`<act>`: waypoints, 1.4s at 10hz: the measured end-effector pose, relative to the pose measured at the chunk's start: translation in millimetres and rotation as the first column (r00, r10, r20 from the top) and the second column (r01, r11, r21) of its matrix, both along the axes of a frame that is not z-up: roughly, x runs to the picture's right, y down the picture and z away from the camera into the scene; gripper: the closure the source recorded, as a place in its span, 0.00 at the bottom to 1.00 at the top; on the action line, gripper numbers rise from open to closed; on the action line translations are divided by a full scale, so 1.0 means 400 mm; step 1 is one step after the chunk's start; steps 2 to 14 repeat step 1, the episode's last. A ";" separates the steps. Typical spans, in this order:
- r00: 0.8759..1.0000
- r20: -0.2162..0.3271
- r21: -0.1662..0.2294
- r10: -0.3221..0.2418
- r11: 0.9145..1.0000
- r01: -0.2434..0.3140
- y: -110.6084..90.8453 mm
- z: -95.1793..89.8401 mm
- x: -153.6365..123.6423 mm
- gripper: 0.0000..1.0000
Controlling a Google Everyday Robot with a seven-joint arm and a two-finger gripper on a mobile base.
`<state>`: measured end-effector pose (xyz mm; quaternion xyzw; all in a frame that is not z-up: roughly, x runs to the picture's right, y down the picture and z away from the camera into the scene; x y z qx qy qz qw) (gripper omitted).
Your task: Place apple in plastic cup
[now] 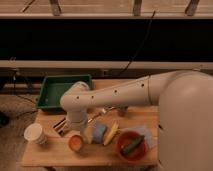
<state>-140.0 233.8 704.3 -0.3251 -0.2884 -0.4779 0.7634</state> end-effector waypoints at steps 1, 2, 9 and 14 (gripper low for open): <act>1.000 -0.001 0.000 0.001 1.000 -0.001 0.000 0.000 0.002 0.20; 1.000 -0.001 0.000 0.001 1.000 -0.001 0.000 0.000 0.002 0.20; 1.000 -0.001 0.000 0.001 1.000 -0.001 0.000 0.000 0.002 0.20; 1.000 -0.001 0.000 0.001 1.000 -0.001 0.000 0.000 0.002 0.20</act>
